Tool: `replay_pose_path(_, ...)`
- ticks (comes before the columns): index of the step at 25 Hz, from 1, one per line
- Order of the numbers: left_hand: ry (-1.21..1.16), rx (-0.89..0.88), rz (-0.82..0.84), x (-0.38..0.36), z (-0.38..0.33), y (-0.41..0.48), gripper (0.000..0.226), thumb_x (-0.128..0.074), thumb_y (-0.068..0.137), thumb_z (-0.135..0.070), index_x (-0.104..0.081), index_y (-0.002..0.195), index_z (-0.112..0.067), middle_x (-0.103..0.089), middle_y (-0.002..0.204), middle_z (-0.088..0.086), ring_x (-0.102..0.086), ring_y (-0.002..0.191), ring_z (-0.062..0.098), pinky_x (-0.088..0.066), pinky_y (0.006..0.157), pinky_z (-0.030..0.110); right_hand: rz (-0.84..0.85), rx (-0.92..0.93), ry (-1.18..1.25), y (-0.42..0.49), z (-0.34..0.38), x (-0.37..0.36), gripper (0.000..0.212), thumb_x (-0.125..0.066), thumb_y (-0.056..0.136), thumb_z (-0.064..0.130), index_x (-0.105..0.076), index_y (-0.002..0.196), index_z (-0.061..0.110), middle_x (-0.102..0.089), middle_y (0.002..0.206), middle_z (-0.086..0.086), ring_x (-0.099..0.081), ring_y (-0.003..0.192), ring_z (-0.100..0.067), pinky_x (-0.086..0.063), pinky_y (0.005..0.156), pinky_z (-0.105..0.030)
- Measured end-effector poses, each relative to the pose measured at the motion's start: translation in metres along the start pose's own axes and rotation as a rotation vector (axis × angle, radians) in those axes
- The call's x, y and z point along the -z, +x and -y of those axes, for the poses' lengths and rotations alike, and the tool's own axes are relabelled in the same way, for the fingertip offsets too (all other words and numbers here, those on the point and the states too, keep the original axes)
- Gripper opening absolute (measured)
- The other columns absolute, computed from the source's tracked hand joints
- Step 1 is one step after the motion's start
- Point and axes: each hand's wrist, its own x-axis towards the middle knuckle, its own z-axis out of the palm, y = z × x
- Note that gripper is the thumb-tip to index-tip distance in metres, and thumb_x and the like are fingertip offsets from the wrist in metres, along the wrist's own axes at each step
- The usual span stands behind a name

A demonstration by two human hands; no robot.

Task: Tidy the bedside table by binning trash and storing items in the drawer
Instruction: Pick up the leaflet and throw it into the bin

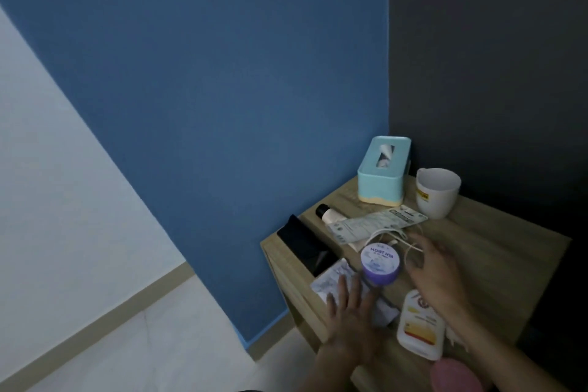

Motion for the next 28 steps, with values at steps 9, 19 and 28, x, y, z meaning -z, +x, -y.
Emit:
replay_pose_path(9,0.003,-0.056,-0.035,-0.006,0.014,0.006,0.073,-0.05,0.089,-0.048,-0.005,0.146,-0.042,0.021,0.157,-0.005,0.025,0.142,0.024,0.013,0.113,0.048,0.259,0.367,-0.598,0.055,0.024,-0.056,0.055,-0.046,0.088,0.036,-0.034,0.14,0.024,-0.035,0.15,-0.001,-0.023,0.14,-0.023,-0.013,0.114,-0.047)
replay_pose_path(19,-0.01,-0.117,-0.116,-0.007,0.024,0.005,0.07,-0.052,0.088,-0.043,-0.014,0.146,-0.039,0.008,0.16,-0.007,0.014,0.146,0.023,0.003,0.116,0.047,0.164,0.337,-0.846,0.052,0.049,-0.074,0.036,-0.052,0.082,0.04,-0.055,0.115,0.026,-0.056,0.121,0.001,-0.042,0.12,-0.024,-0.015,0.109,-0.058)
replay_pose_path(28,-0.124,-0.211,-0.127,-0.008,0.038,0.007,0.117,0.0,0.047,-0.089,-0.018,0.147,-0.032,-0.004,0.16,-0.006,0.008,0.146,0.024,-0.003,0.116,0.048,0.128,0.427,-0.897,0.059,0.055,-0.075,0.029,-0.051,0.083,0.025,-0.057,0.111,0.027,-0.057,0.118,0.002,-0.051,0.111,-0.019,-0.032,0.096,-0.038)
